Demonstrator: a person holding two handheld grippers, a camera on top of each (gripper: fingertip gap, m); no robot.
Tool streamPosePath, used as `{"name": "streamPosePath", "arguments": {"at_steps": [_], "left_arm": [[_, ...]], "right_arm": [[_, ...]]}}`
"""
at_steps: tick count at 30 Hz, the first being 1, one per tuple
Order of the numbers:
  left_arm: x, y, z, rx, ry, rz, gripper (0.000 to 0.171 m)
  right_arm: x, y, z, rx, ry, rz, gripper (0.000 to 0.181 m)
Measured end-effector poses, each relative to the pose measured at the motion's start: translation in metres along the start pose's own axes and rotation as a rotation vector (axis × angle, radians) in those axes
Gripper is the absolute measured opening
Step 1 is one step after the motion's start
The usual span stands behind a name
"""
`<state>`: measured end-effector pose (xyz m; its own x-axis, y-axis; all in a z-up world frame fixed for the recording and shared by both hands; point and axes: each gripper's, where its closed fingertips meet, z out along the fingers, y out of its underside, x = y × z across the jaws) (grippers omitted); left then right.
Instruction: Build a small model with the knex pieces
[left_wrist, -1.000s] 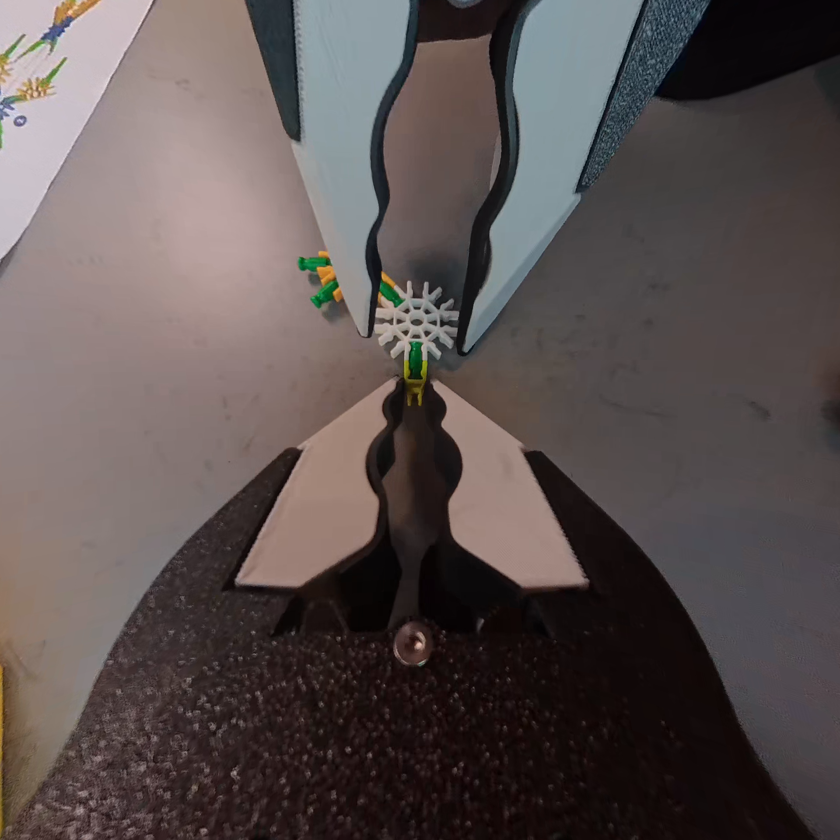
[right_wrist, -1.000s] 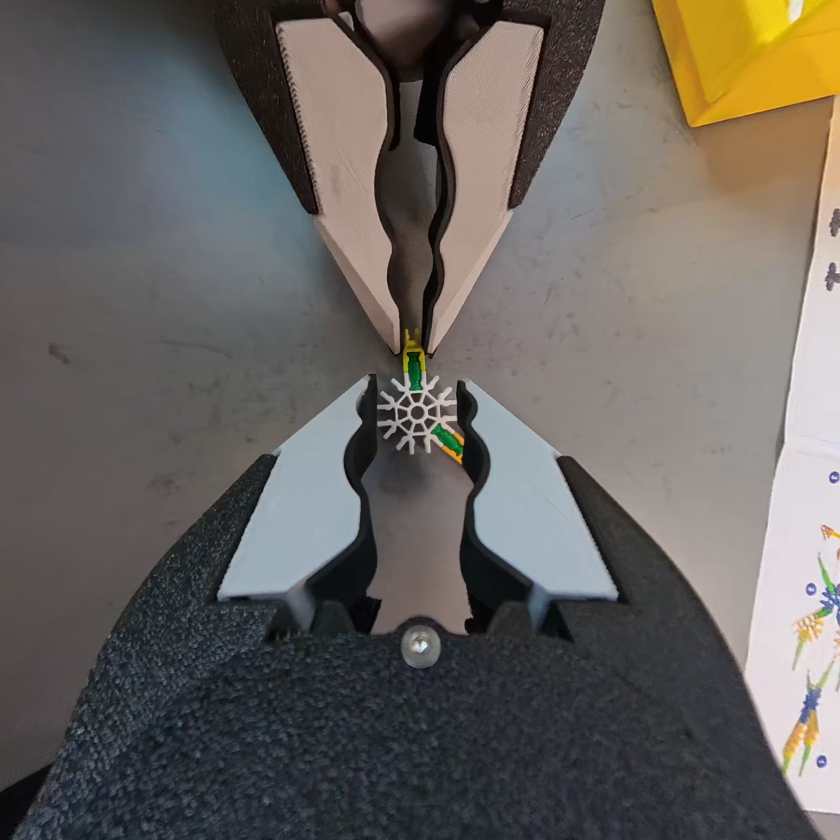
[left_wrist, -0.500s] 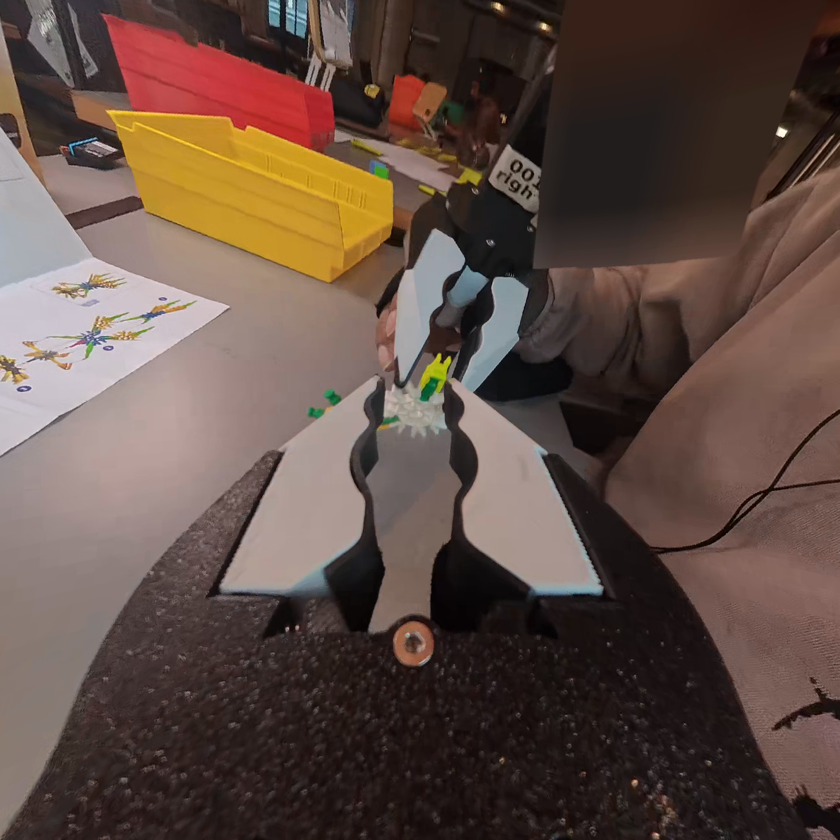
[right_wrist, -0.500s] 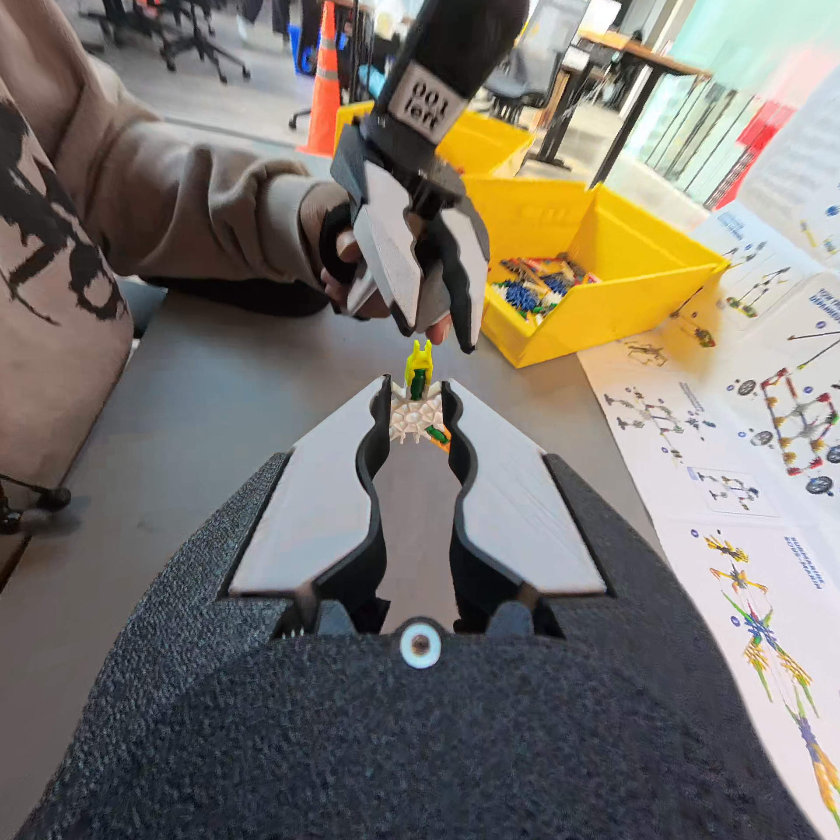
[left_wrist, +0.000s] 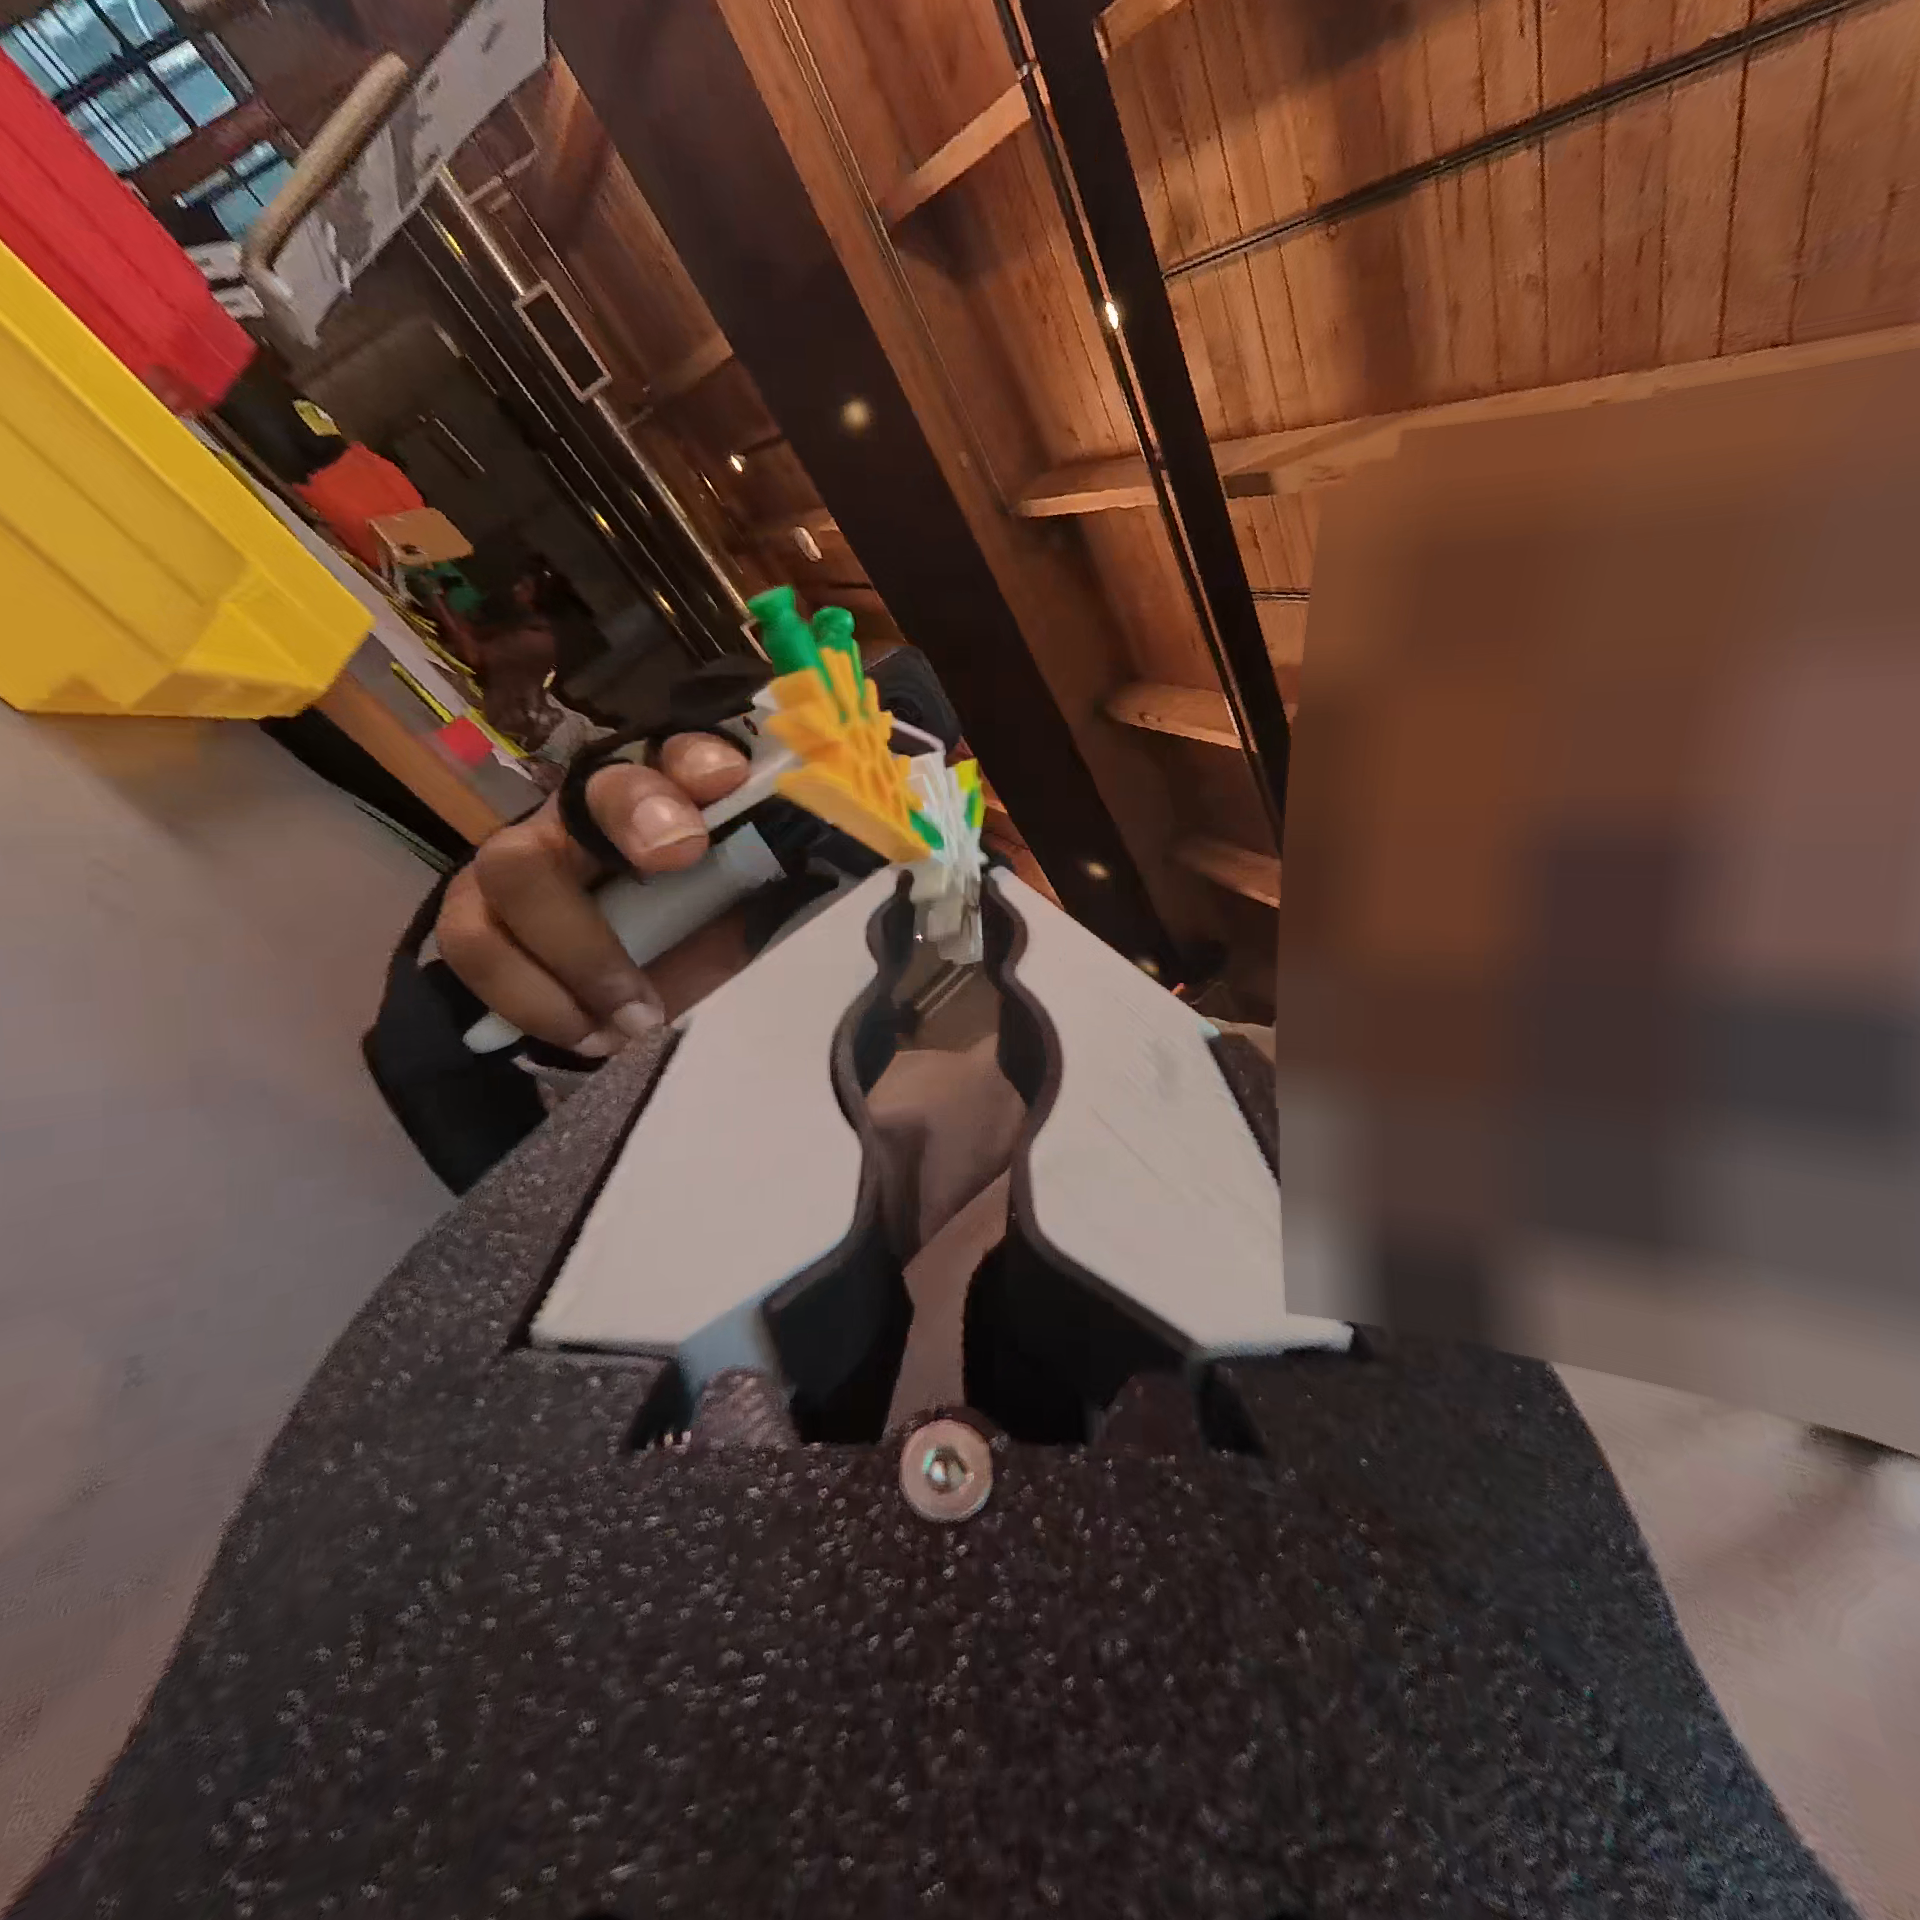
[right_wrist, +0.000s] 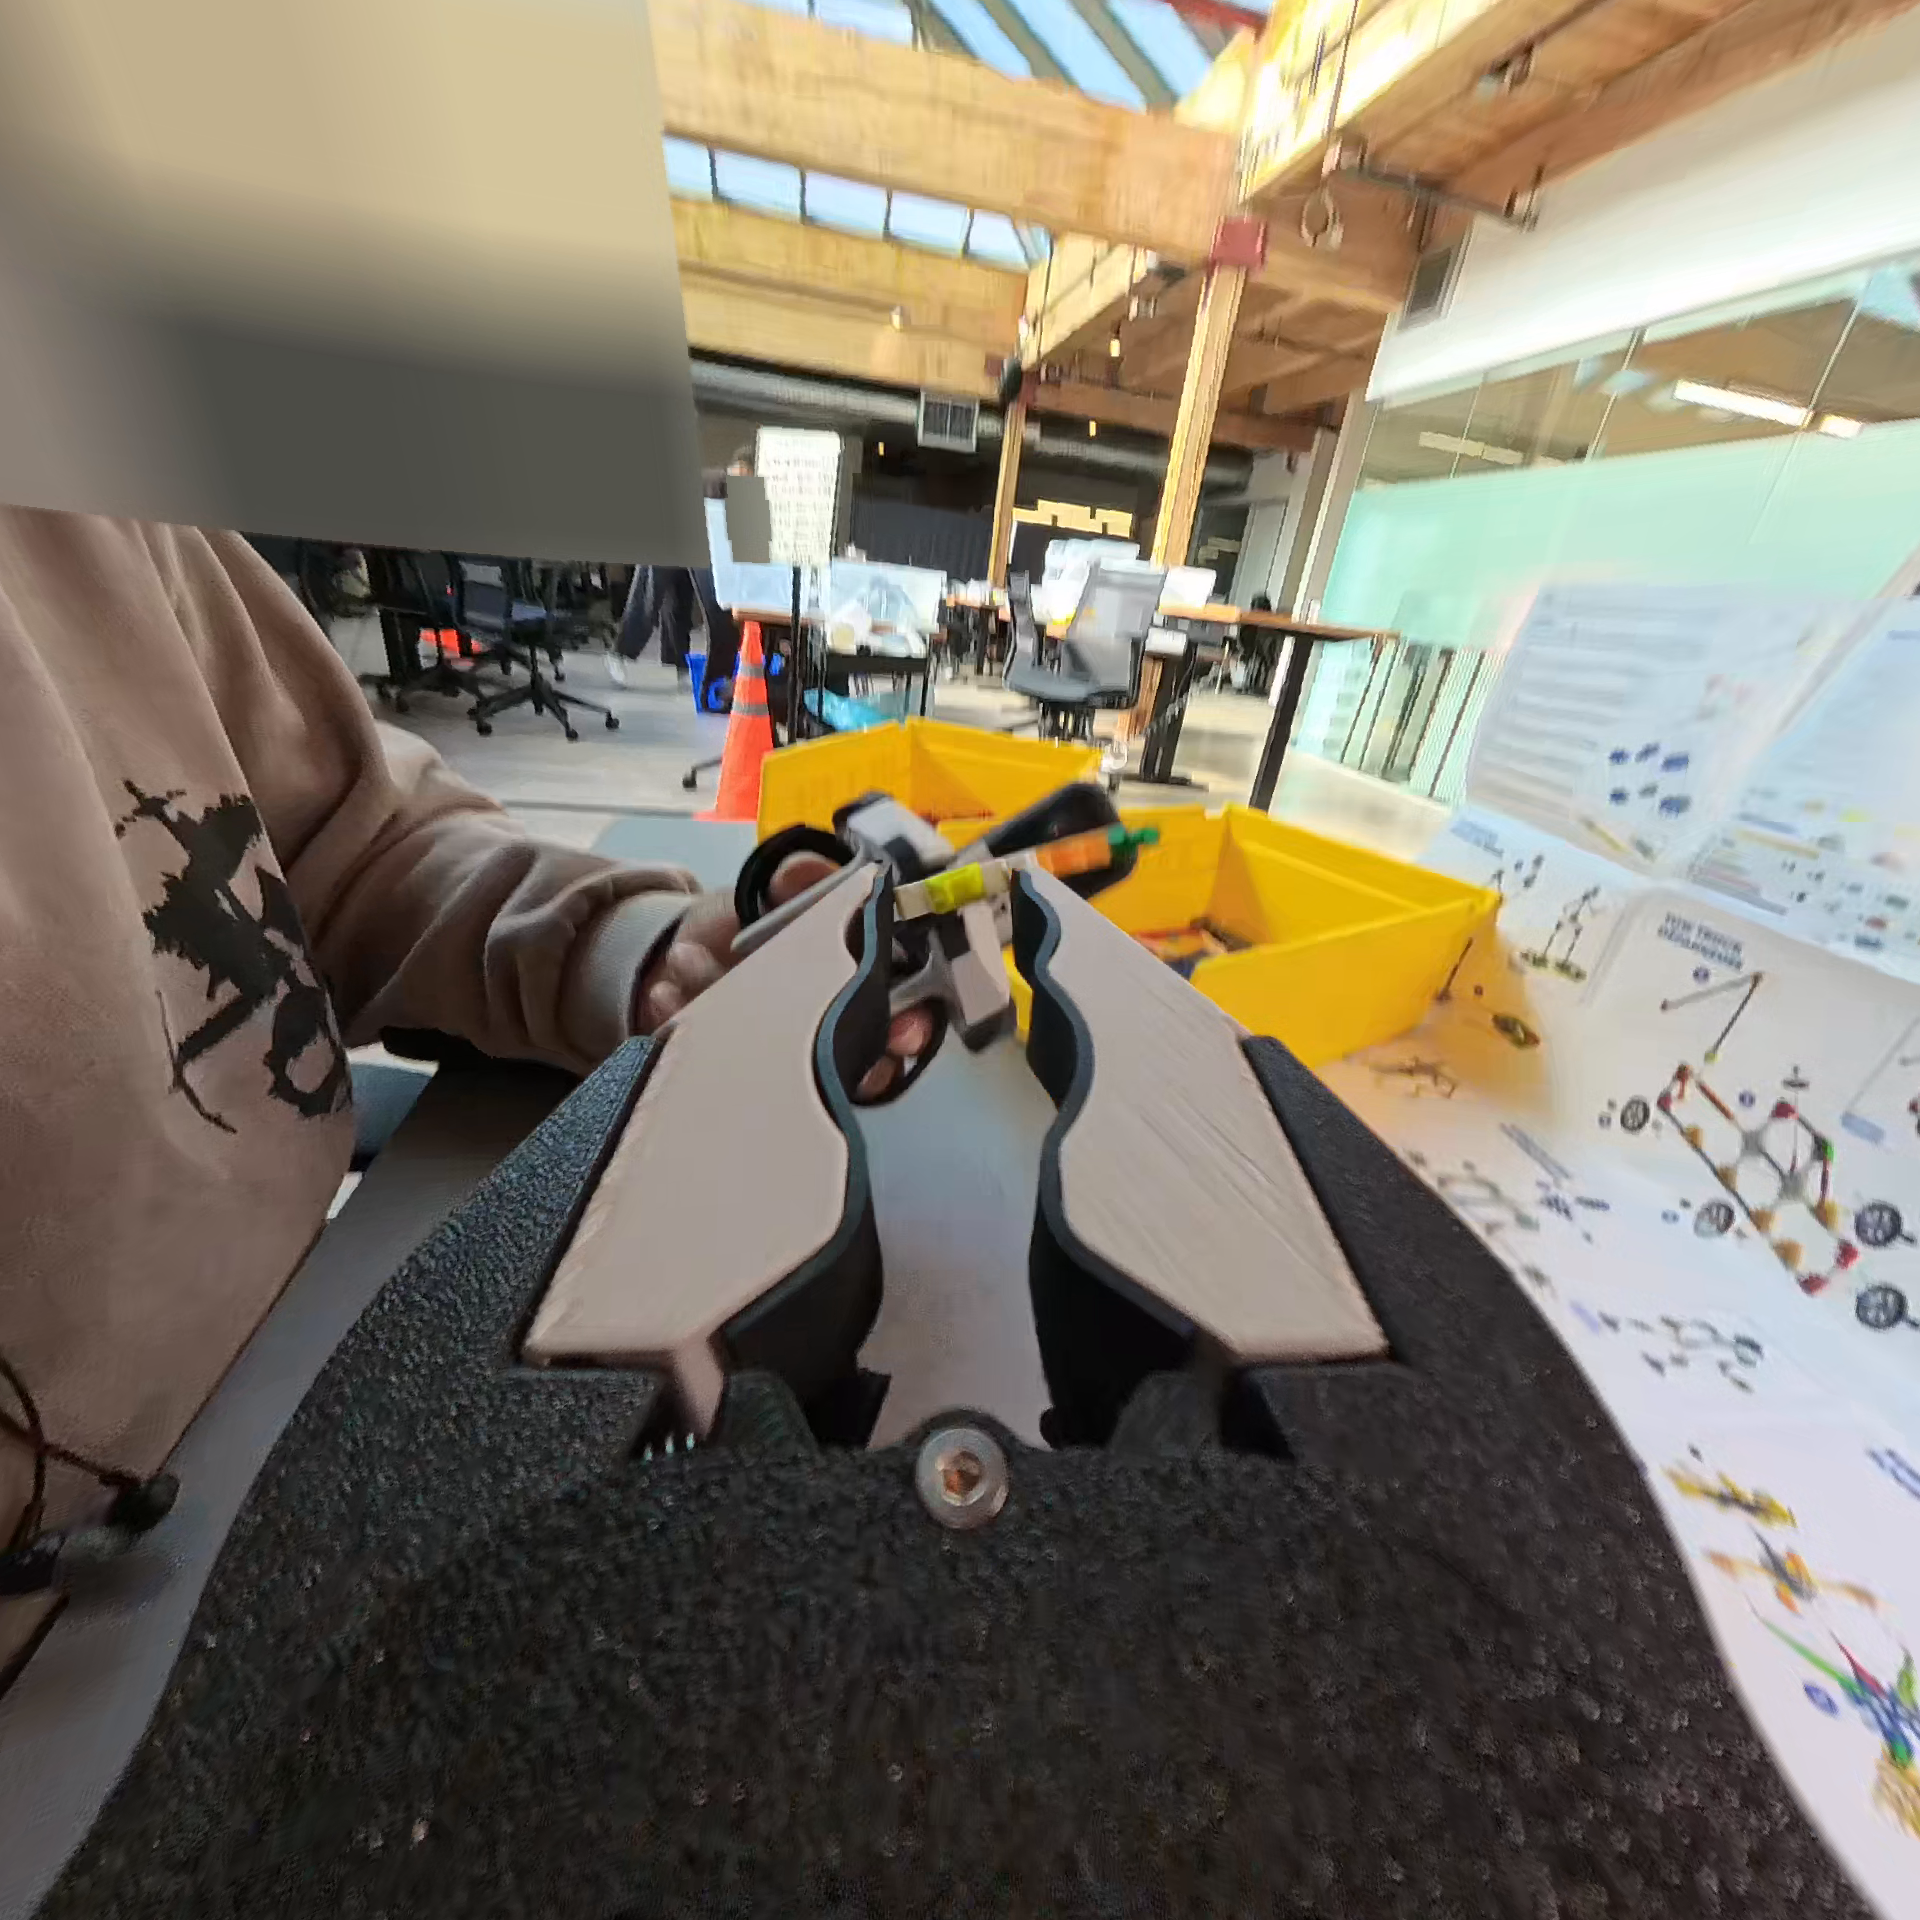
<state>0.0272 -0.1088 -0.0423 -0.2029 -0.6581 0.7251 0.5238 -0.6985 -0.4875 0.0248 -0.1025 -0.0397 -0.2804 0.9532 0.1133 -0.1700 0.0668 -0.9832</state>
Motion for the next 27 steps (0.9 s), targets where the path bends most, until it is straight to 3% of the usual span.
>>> {"name": "streamPosePath", "arguments": {"at_steps": [1,4,10,12,20,22,27], "left_arm": [[-0.005,-0.004,-0.006,0.011,-0.051,0.04,0.007],[-0.015,-0.006,-0.019,-0.024,-0.188,0.183,0.005],[-0.03,0.009,-0.022,-0.202,-0.394,0.463,0.005],[-0.034,0.013,-0.021,-0.23,-0.421,0.499,0.005],[-0.035,0.026,-0.016,-0.282,-0.399,0.507,0.015],[-0.037,0.028,-0.015,-0.299,-0.418,0.54,0.006],[-0.039,0.03,-0.017,-0.337,-0.451,0.607,0.005]], "right_arm": [[0.001,0.012,-0.001,-0.066,-0.003,0.003,0.017],[0.002,0.034,-0.007,-0.163,-0.003,0.029,0.008],[0.003,0.043,-0.014,-0.21,-0.047,0.274,0.017],[0.002,0.045,-0.017,-0.23,-0.061,0.32,0.006],[-0.007,0.049,-0.019,-0.296,-0.124,0.373,0.005],[-0.011,0.05,-0.017,-0.304,-0.136,0.368,0.005],[-0.014,0.055,-0.016,-0.344,-0.132,0.324,0.005]]}}
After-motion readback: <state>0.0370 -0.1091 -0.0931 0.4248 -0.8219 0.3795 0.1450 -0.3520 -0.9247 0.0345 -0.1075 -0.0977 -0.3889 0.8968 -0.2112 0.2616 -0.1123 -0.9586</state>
